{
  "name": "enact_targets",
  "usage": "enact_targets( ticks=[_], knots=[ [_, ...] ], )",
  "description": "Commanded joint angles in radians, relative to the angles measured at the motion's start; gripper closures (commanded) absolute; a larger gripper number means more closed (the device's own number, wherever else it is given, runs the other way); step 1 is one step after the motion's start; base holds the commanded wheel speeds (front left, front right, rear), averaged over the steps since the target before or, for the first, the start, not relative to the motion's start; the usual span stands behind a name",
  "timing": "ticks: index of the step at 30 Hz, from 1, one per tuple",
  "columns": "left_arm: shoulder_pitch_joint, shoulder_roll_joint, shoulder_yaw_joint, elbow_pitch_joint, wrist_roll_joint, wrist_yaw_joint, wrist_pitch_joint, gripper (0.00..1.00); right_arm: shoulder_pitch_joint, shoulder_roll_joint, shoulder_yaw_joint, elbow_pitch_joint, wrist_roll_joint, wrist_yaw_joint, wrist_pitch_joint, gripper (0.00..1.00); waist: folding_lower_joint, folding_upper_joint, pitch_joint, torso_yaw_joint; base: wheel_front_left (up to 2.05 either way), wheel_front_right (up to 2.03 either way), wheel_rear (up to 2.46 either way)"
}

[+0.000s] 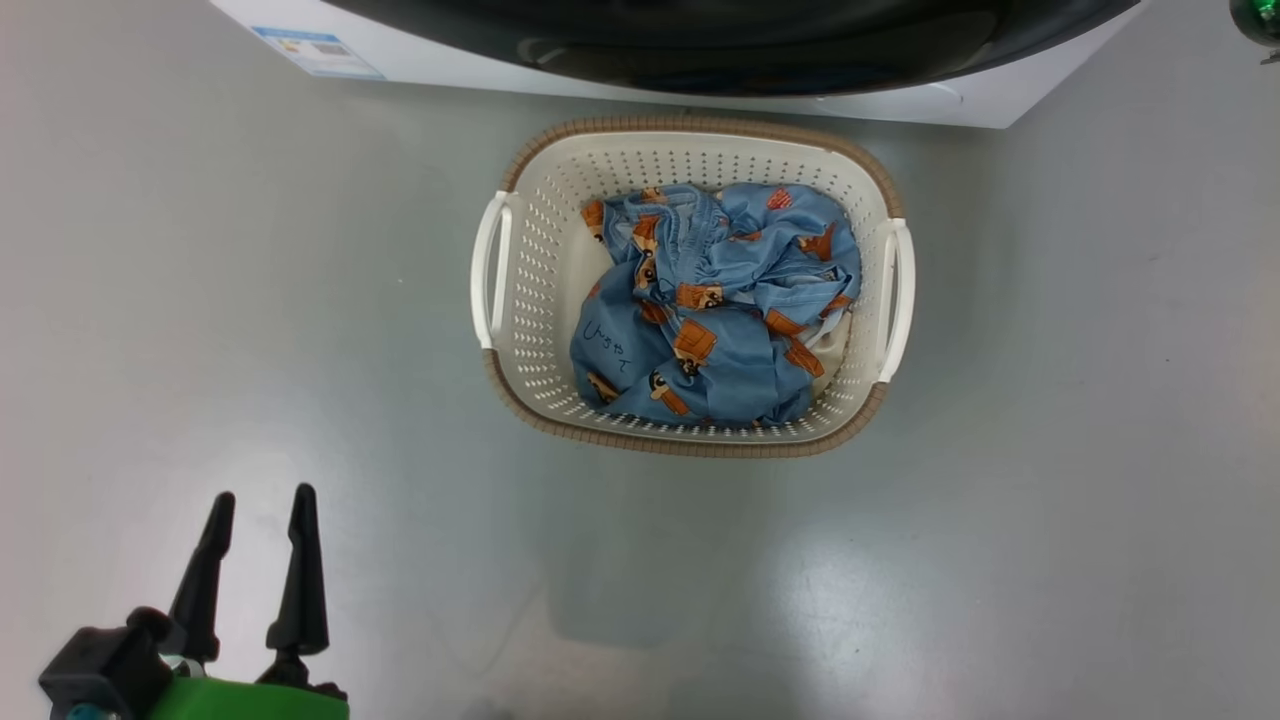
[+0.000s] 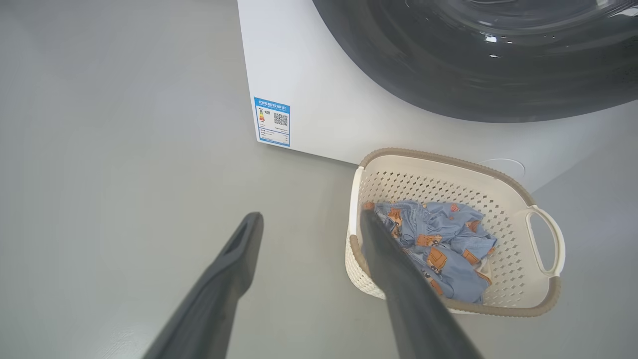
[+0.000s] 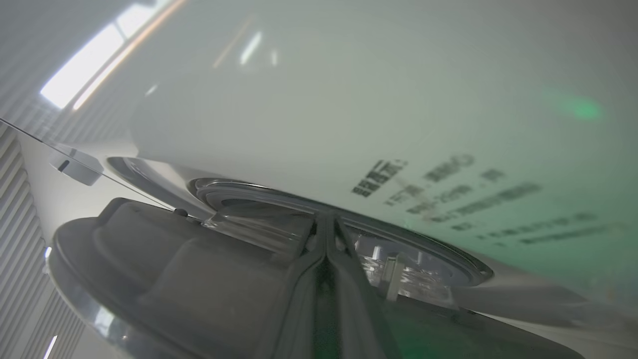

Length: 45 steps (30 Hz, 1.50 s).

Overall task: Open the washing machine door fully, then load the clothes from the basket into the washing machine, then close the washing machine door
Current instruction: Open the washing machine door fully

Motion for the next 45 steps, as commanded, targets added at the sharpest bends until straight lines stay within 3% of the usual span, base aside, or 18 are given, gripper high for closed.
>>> enact_targets(
  ticks=[1, 19, 45],
  knots=[
    [-0.003, 0.014, 0.041, -0.013, -0.005, -0.002, -0.006, 0.0, 0.007, 0.022, 0.021, -0.035, -0.006, 0.002, 0.015, 1.0, 0.0, -0.0001, -0.001, -0.004, 0.0, 0.0, 0.0],
    [-0.004, 0.025, 0.038, 0.001, 0.005, -0.002, -0.006, 0.0, 0.078, 0.057, 0.044, -0.033, -0.015, 0.002, 0.061, 1.0, 0.0, -0.0001, -0.055, -0.053, 0.0, 0.0, 0.0],
    [-0.018, 0.015, 0.038, 0.032, -0.003, -0.002, -0.006, 0.0, 0.142, 0.084, 0.163, -0.044, -0.033, 0.002, 0.184, 1.0, 0.0, -0.0001, -0.138, -0.097, 0.0, 0.0, 0.0]
  ],
)
